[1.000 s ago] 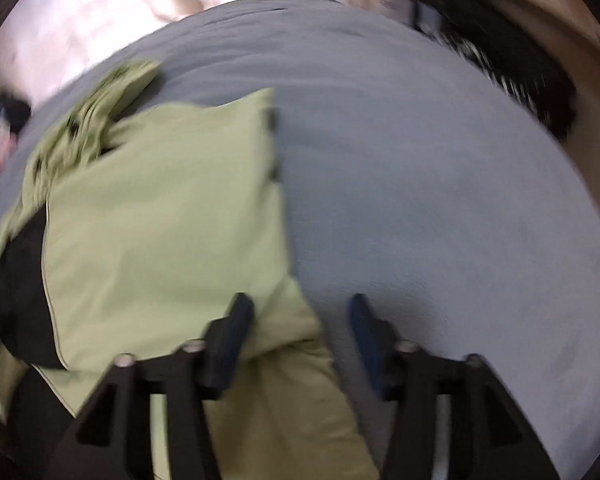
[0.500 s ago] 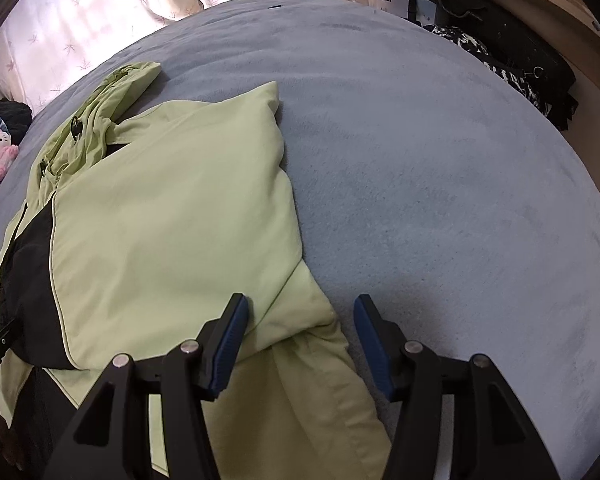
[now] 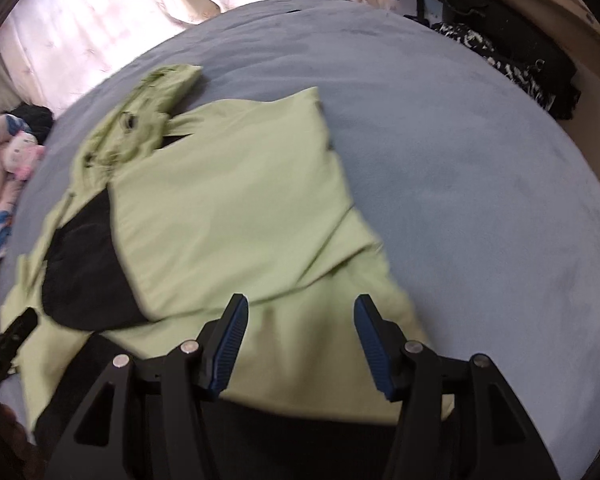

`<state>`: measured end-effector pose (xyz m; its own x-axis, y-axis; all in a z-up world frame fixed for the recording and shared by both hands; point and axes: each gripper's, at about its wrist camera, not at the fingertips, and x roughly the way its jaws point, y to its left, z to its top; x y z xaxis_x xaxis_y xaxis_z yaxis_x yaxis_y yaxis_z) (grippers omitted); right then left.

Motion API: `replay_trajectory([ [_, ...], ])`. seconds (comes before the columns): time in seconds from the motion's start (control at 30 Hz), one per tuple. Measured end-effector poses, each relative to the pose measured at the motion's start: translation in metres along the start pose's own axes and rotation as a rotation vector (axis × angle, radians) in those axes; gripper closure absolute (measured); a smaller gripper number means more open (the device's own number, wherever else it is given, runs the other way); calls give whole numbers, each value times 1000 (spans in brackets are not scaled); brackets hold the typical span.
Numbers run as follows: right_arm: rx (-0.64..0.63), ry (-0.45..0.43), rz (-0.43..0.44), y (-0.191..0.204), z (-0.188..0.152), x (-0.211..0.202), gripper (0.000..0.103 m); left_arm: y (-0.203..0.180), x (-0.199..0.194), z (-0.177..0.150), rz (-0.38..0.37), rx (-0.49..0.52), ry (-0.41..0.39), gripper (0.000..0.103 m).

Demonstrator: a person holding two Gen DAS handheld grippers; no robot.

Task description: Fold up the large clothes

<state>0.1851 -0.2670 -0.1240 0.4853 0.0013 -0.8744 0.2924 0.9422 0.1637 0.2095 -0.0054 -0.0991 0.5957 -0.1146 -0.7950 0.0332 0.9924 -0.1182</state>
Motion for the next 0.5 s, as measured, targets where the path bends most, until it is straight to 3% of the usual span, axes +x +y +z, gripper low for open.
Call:
replay_trajectory([
  [0.13, -45, -30, 9, 20, -14, -28, 48, 1, -30, -10, -20, -24, -30, 36],
  [0.27, -73, -51, 49, 38, -24, -54, 48, 14, -68, -26, -91, -69, -88, 34],
  [0.43, -122, -69, 78, 63, -44, -81, 48, 34, -113, -49, -69, -66, -190, 31],
  [0.5, -149, -66, 91, 76, -54, -88, 48, 43, -127, -56, -46, -54, -220, 24],
])
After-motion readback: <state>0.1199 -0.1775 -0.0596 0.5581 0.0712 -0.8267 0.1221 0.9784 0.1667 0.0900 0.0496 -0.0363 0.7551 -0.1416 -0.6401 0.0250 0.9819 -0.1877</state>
